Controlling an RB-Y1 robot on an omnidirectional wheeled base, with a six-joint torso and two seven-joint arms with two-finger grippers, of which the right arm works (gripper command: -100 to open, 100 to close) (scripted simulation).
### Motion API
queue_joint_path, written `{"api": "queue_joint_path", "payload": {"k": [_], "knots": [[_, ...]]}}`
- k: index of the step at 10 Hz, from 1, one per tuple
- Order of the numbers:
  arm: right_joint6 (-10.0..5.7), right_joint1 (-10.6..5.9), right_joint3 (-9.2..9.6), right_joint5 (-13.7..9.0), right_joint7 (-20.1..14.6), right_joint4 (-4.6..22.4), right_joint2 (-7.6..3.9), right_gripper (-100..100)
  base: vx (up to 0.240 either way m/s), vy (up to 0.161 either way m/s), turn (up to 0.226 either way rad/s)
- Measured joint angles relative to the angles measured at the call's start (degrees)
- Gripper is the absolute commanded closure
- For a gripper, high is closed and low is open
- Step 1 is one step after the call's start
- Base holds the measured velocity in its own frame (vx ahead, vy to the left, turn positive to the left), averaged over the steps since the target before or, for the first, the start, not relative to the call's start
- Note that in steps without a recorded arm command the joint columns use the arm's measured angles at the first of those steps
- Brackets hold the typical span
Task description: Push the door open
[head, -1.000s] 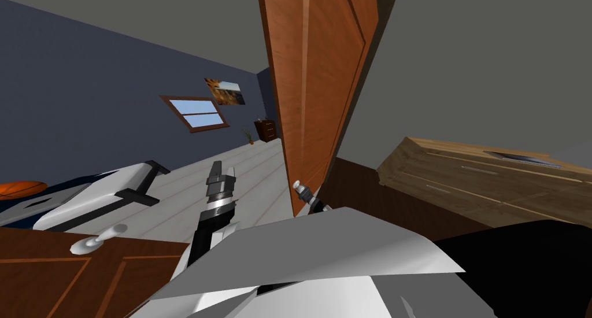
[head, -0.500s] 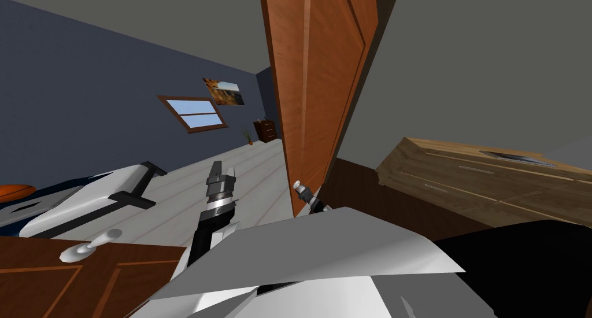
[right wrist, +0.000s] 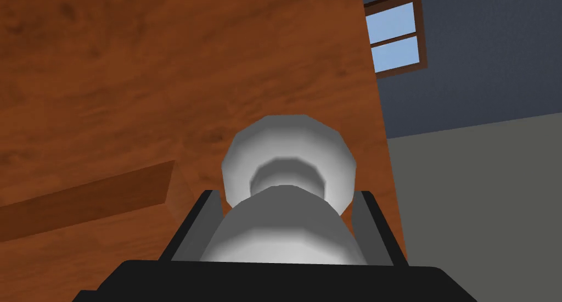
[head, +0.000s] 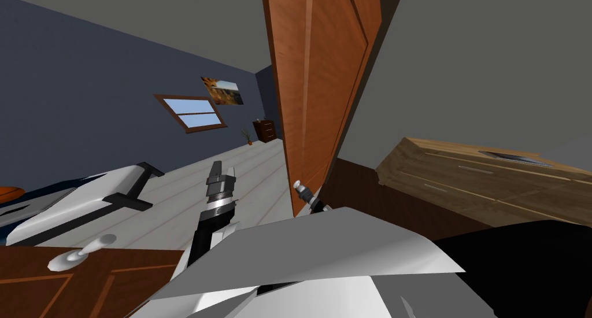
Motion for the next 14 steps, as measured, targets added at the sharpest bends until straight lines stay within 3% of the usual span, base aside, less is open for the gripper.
{"api": "queue_joint_path", "payload": {"k": [4, 6, 14], "knots": [[-0.06, -0.44, 0.88, -1.72, -5.79, 0.7, -0.4, 100, 0.035, 0.028, -0.026], [0.71, 0.15, 1.69, -2.4, -9.15, -0.55, -0.64, 100, 0.031, 0.027, -0.026], [-0.27, -1.82, 2.95, -6.51, -19.82, 2.47, -1.13, 100, 0.035, 0.031, -0.029]]}}
